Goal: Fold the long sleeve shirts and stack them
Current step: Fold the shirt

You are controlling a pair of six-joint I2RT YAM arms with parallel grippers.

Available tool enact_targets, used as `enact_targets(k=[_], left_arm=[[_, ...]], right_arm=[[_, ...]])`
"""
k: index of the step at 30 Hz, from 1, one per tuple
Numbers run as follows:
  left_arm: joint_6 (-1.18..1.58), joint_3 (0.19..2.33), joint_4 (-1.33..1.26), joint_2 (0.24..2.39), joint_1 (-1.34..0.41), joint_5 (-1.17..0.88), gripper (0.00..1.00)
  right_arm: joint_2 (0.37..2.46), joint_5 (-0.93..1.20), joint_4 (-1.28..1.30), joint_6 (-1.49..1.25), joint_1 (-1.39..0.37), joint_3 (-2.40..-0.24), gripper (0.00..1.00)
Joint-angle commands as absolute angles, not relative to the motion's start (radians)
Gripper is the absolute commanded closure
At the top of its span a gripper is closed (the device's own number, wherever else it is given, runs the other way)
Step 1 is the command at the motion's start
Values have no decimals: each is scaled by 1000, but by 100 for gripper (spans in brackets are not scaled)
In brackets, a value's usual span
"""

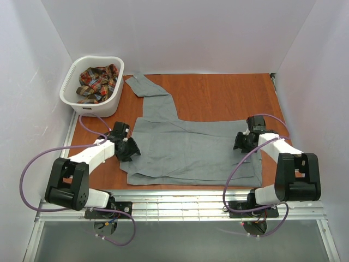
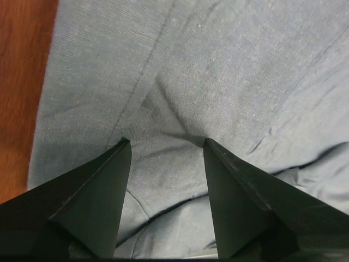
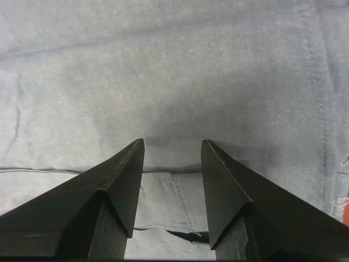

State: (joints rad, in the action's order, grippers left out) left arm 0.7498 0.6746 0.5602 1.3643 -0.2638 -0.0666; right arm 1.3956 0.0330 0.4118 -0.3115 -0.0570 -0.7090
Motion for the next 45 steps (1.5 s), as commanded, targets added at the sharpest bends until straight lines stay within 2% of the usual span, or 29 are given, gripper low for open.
enact_targets(k=[1,8,12,14,17,18,20,25,33,45], left_arm=[[779,614,526,1355,-209,-83,48],[787,594,567,1301,-158,-129,48],[666,724,584,1285,-158,-71,40],[591,797,501,1316,-158,-83,38],[483,856,359,1388,-158,-94,33],[457,883,327,1458,-158,-113,33],[433,975,310,1541,-158,-135,31],[428,1162,360,1755,-158,-68,28],[449,1336,360,1957,-158,-100,28],[472,1333,353,2029,-158,-117,28]], right_arm=[[1408,54,334,-344,-15,-680,59],[1405,-64,371,-390,46,-675,59],[1355,-72,365,-342,44,-770,58],[1361,-100,367,-304,43,-857,57],[1400,-172,356,-253,44,-949,53],[1432,-175,353,-239,44,-971,46],[1469,-161,339,-226,44,-1031,38],[1606,-101,319,-199,46,-1114,37],[1784,-92,269,-196,46,-1210,45],[1928,-136,236,-192,35,-1236,48]])
